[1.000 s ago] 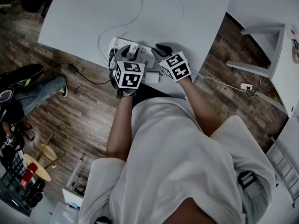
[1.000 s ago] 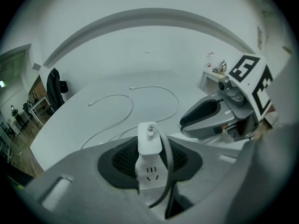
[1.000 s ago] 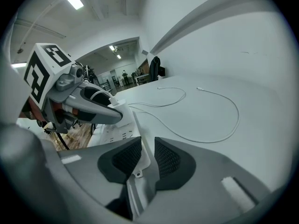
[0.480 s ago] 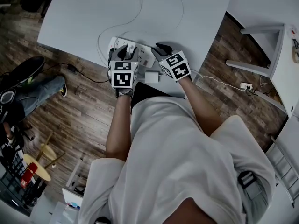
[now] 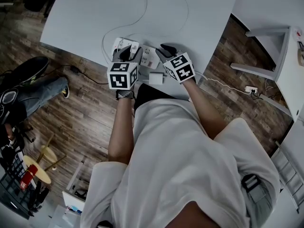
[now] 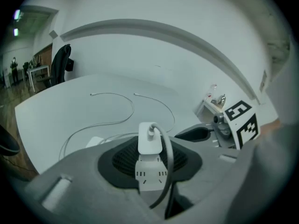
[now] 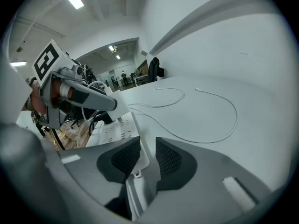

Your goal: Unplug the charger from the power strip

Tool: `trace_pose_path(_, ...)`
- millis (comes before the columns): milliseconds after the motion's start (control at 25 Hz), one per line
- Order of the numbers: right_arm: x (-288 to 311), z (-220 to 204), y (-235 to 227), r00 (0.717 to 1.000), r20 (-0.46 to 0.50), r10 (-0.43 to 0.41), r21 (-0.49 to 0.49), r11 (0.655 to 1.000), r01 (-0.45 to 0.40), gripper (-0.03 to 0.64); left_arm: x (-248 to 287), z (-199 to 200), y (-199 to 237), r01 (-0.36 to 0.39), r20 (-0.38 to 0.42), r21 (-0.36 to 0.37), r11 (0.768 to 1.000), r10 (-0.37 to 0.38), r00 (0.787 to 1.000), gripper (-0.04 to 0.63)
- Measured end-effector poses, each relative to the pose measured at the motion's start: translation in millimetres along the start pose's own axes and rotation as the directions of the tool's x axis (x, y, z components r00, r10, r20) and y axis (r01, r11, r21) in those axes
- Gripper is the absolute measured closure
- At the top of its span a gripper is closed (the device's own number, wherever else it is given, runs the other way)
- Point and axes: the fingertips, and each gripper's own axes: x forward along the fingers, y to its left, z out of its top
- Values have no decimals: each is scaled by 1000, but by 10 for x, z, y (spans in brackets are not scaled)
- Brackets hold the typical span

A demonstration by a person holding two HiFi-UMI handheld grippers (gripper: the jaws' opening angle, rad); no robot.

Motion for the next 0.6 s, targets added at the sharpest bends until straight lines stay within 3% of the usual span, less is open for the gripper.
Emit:
trace_pose_path(200, -13, -1, -2, 1000, 5, -8, -4, 1000, 8, 511, -37, 32, -63, 98, 45, -83, 992, -94, 995, 456)
trace_pose_path(360, -11, 8, 2, 1000, 3, -9, -7, 1000, 9, 511, -5, 48, -229, 216, 58, -112, 970, -211, 976, 456)
trace_pose_path(600, -20, 14, 1, 1000, 6, -19, -6, 1000, 20, 509, 79, -90, -261, 212, 3, -110, 971, -213, 977, 454)
